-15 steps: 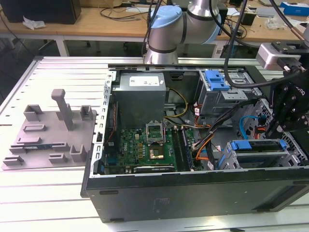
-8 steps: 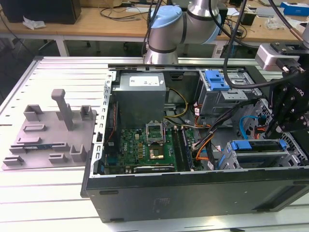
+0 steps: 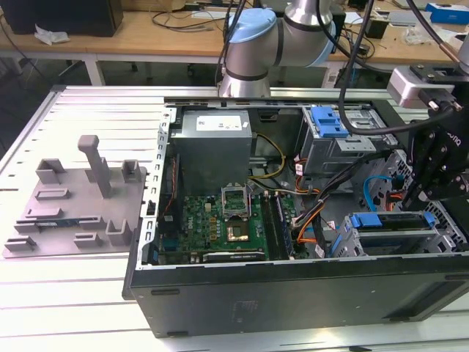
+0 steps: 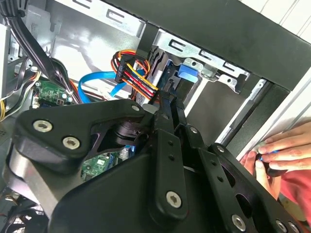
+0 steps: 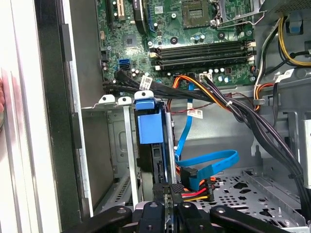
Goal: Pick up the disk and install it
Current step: 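Insert the first disk wire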
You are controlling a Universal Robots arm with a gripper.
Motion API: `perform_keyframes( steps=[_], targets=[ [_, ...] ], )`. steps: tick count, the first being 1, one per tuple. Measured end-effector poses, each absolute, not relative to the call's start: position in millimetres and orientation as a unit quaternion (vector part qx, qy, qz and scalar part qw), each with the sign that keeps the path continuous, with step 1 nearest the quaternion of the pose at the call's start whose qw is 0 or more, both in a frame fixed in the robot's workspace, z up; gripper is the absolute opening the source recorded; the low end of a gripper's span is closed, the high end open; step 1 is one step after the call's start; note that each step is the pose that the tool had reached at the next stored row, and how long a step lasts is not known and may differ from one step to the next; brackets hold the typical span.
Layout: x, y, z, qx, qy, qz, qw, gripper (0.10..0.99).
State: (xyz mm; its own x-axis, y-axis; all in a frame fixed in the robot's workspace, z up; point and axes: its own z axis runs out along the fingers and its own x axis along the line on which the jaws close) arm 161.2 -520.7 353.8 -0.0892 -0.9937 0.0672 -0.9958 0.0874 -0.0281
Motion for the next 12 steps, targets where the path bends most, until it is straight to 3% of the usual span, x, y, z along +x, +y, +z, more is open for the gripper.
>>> perform_keyframes(
  steps=[12],
  targets=[
    [161.1, -521.2, 353.8, 0.681, -0.732, 0.033, 0.015, 0.169]
  ],
)
